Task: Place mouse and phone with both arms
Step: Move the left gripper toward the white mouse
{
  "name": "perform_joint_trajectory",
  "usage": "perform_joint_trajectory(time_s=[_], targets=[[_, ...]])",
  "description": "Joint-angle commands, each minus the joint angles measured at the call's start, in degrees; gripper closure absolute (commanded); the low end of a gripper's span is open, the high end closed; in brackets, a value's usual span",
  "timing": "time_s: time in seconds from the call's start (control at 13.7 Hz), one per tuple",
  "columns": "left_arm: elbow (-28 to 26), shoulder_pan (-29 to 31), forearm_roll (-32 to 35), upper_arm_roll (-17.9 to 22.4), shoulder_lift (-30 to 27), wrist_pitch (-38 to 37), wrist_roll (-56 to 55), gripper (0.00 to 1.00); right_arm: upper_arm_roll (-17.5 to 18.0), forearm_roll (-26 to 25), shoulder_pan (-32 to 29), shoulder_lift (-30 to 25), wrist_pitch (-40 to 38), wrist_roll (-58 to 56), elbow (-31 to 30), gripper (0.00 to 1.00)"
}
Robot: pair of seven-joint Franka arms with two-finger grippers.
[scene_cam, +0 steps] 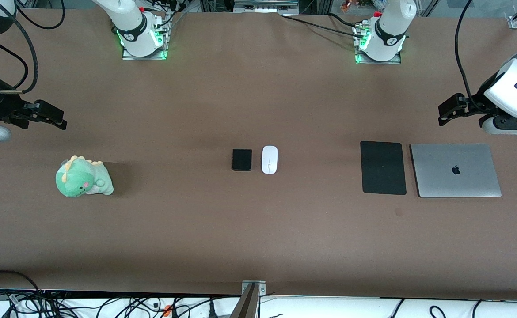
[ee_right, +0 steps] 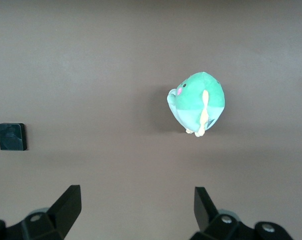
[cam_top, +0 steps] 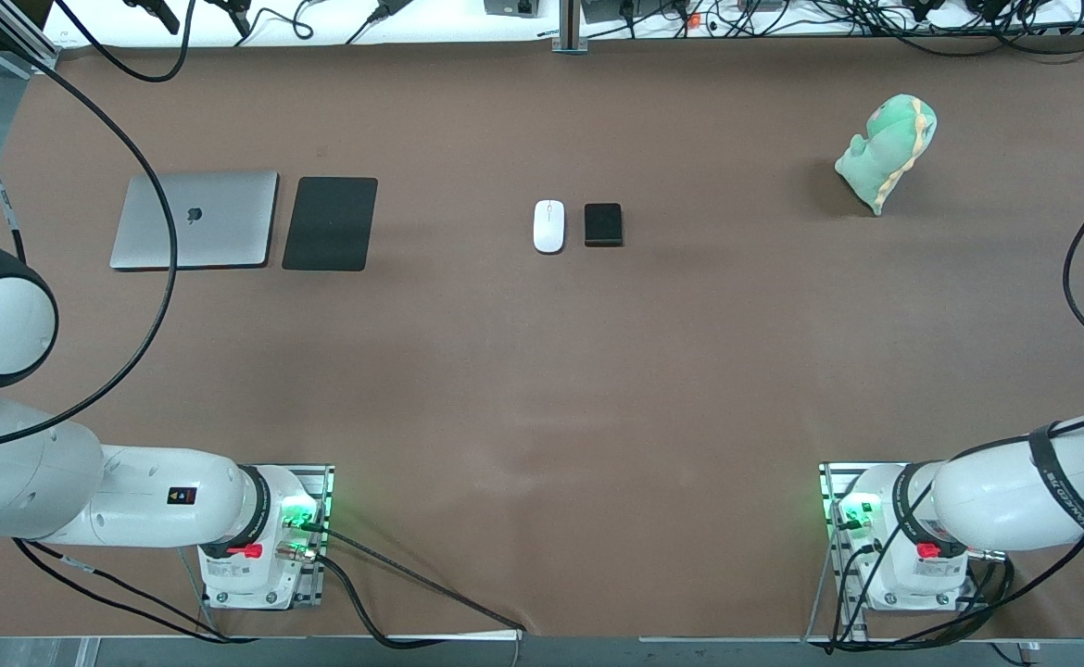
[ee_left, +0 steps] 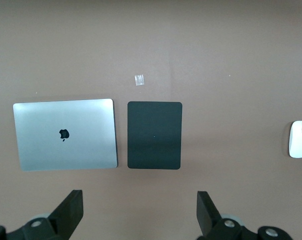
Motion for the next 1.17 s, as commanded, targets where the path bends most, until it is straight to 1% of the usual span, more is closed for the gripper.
perform_joint_trajectory(time_s=[0.0, 0.36, 0.58, 0.73, 0.87, 1.09], targets=[[1.1, 0.2, 0.8, -0.1, 0.2, -0.3, 0.2, 0.00, 0.1, -0.2, -0.2, -0.3, -0.3, -0.1, 0.5, 0.00], [1.2, 0.7, -3.4, 0.6, 0.3, -0.3, -0.2, 0.00, 0.2, -0.2, -0.1, -0.3, -0.1, 0.0, 0.5, 0.00], [1.2, 0.6, -2.6, 0.2, 0.3, -0.3, -0.4, 0.00, 0.2, -0.2, -0.1, -0.3, -0.2, 0.0, 0.5, 0.00], [1.1, 0.6, -2.7, 0.2, 0.3, -1.5, -0.8, 0.00, 0.2, -0.2, -0.1, -0.3, -0.1, 0.0, 0.5, 0.00], [1.0, 0.6, -2.5, -0.2, 0.2, -4.8, -0.8, 0.00, 0.2, -0.1, -0.1, -0.3, -0.1, 0.0, 0.5, 0.00], [0.8, 0.4, -2.8, -0.3, 0.4, -4.9, -1.0, 0.00, 0.2, -0.1, -0.1, -0.2, 0.0, 0.0, 0.5, 0.00]])
